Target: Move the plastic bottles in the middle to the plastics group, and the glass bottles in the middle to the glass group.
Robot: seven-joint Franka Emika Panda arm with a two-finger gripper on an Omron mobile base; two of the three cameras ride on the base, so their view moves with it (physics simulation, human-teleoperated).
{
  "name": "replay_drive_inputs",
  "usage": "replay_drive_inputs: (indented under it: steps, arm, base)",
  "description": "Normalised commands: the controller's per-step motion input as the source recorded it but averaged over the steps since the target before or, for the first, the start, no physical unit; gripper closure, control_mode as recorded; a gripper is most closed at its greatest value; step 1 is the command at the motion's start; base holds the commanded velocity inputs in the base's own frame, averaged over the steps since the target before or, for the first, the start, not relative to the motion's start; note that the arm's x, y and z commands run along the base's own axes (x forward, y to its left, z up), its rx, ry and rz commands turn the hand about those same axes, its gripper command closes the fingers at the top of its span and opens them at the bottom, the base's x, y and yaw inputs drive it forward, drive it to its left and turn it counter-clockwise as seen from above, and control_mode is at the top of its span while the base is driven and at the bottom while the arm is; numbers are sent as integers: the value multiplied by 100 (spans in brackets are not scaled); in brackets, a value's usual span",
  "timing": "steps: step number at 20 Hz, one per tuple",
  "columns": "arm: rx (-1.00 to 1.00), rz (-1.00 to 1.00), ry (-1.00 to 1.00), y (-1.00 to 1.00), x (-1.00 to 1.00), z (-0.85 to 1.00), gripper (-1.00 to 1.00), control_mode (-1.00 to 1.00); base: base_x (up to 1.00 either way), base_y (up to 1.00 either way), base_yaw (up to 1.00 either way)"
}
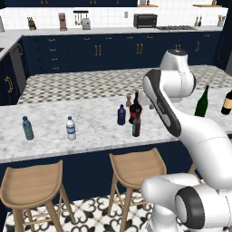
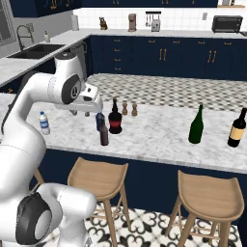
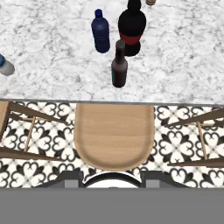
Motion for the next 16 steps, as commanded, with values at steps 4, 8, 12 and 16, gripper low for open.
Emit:
replay_drive_inputs:
  steps: [4, 8, 12, 16]
  arm:
    - [0, 2, 1, -8, 0, -19, -100, -100]
    - [-2, 0, 3, -4, 0, -34, -100, -100]
    - [-2, -1, 8, -2, 0, -9, -100, -100]
    - [-4, 0, -22, 29, 27, 0, -100, -100]
  base:
    - [0, 0, 0]
    - [0, 0, 0]
    - [0, 0, 0]
    - [0, 0, 0]
